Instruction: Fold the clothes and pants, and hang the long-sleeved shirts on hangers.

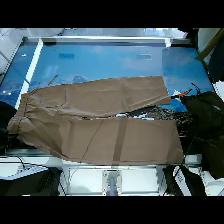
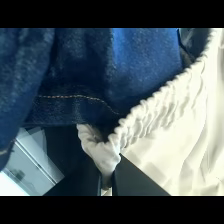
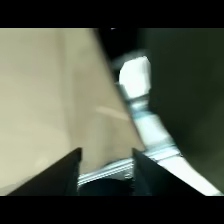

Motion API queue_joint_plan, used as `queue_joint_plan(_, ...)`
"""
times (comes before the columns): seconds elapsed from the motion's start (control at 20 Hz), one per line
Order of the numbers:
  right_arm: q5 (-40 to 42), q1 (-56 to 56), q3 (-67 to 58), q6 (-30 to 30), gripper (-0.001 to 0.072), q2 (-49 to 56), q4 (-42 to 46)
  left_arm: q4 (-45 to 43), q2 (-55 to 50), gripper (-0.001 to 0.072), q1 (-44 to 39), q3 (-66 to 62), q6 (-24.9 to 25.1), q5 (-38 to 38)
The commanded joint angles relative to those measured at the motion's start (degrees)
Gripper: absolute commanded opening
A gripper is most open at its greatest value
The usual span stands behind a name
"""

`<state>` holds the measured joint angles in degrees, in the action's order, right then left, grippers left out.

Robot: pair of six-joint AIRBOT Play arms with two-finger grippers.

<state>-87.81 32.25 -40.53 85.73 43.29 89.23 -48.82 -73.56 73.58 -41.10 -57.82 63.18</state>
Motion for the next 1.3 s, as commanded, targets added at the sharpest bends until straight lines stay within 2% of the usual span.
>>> queue_joint_plan(0.0,-0.66,15.50,6.78,-10.36,0.0328,-1.79,-1.18,-0.04,0.22,0.0028,-0.02,-0.04,0.00,0.81)
queue_joint_plan(0.1,3.80,22.91,12.68,-12.59,0.0319,-2.95,-5.68,-0.04,0.22,0.0028,-0.02,-0.04,0.00,0.59)
queue_joint_plan(0.25,4.13,29.81,17.62,-21.64,0.0313,4.61,-15.50,-0.55,0.24,0.0028,-0.02,-0.02,-0.02,0.85)
queue_joint_plan(0.4,4.26,29.88,14.69,-22.84,0.0313,10.27,-19.52,-0.92,0.24,0.0028,-0.02,-0.04,-0.02,0.81)
queue_joint_plan(0.45,4.22,29.92,14.05,-22.80,0.0348,11.43,-19.04,-0.87,0.24,0.0028,-0.02,-0.04,-0.02,0.83)
queue_joint_plan(0.5,4.26,29.92,13.94,-22.14,0.0429,12.52,-18.95,-0.90,0.24,0.0028,-0.02,-0.04,-0.02,0.87)
queue_joint_plan(0.55,4.09,29.92,13.97,-21.40,0.0436,13.77,-18.95,-0.90,0.24,0.0028,-0.02,-0.02,-0.04,0.90)
queue_joint_plan(0.65,3.13,29.92,13.97,-20.79,0.0499,16.33,-17.94,-0.90,0.24,0.0028,-0.02,-0.02,-0.04,0.94)
queue_joint_plan(0.9,8.46,29.92,13.29,-20.65,0.0499,17.14,-11.23,-0.92,0.24,0.0028,-0.02,-0.02,-0.04,0.90)
queue_joint_plan(1.05,7.50,29.92,9.88,-19.30,0.0497,17.14,-8.26,-0.92,0.24,0.0028,-0.02,-0.02,0.00,0.87)
queue_joint_plan(1.25,8.63,29.92,11.93,-19.15,0.0491,17.25,-7.43,-0.92,0.22,0.0028,-0.02,-0.02,0.00,0.83)
